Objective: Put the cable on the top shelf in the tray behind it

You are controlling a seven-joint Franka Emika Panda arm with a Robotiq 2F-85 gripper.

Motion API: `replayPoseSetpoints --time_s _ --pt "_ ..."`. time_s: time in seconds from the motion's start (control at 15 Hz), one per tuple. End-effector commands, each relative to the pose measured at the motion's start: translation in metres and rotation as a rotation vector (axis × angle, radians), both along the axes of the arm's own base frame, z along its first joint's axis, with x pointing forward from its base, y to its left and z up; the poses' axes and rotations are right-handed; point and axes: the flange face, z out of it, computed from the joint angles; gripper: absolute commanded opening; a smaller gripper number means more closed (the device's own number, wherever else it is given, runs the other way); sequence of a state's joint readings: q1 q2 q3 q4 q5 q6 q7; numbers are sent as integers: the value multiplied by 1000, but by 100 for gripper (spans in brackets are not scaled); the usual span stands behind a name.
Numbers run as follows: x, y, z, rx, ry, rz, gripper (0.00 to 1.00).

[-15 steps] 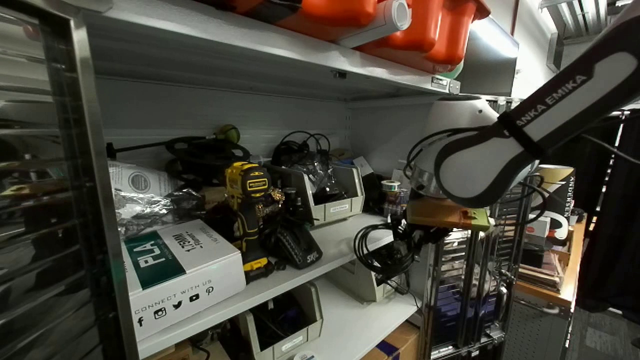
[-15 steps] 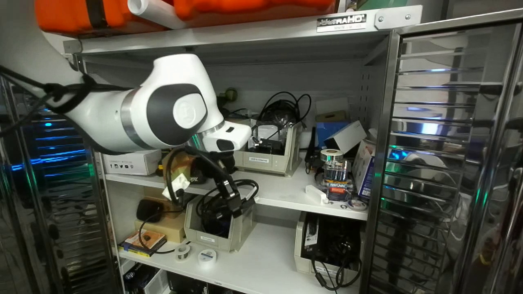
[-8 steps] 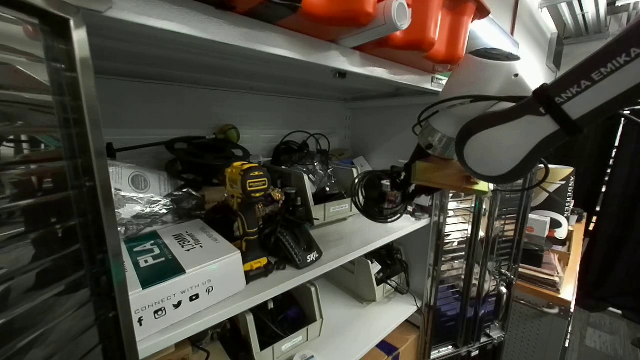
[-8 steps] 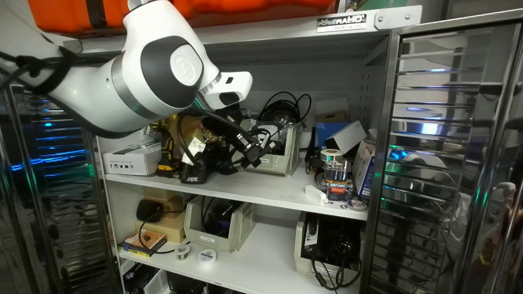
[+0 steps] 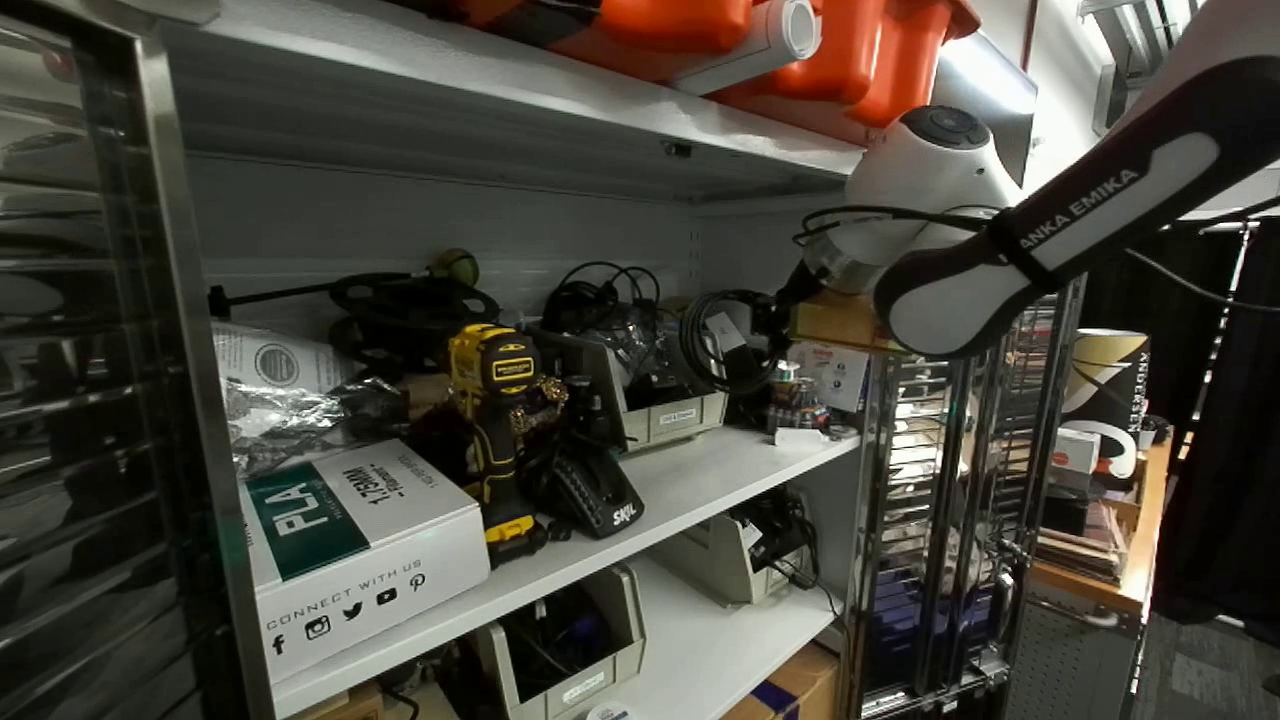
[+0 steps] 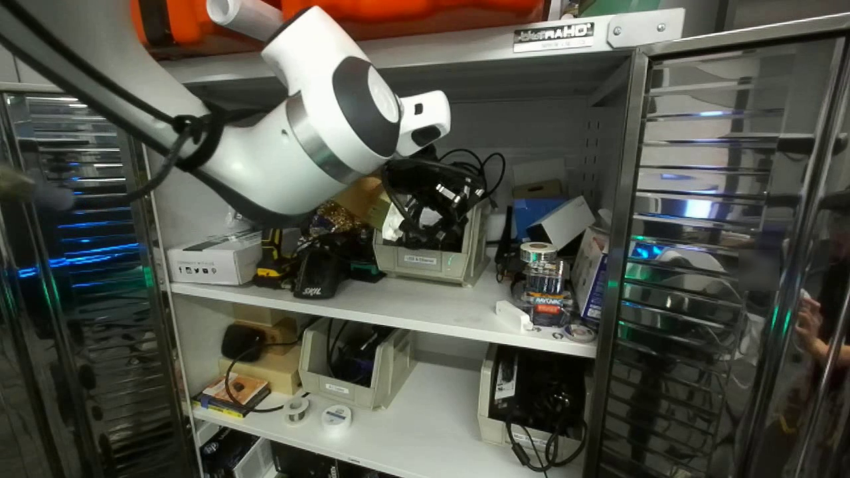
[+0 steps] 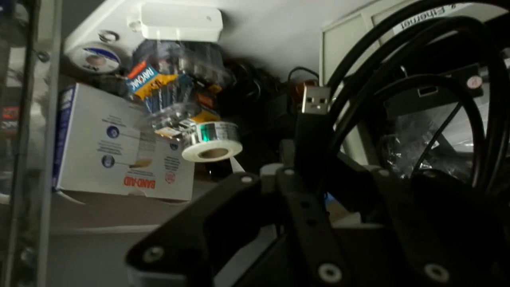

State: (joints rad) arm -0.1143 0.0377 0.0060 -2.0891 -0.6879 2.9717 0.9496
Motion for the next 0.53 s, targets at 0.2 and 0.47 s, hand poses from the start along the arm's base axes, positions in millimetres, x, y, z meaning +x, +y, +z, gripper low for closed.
replayPoseSetpoints --time_s 0.2,0.47 --pt "71 31 30 -13 -96 18 13" --pt "96 54 28 -43 -81 20 13"
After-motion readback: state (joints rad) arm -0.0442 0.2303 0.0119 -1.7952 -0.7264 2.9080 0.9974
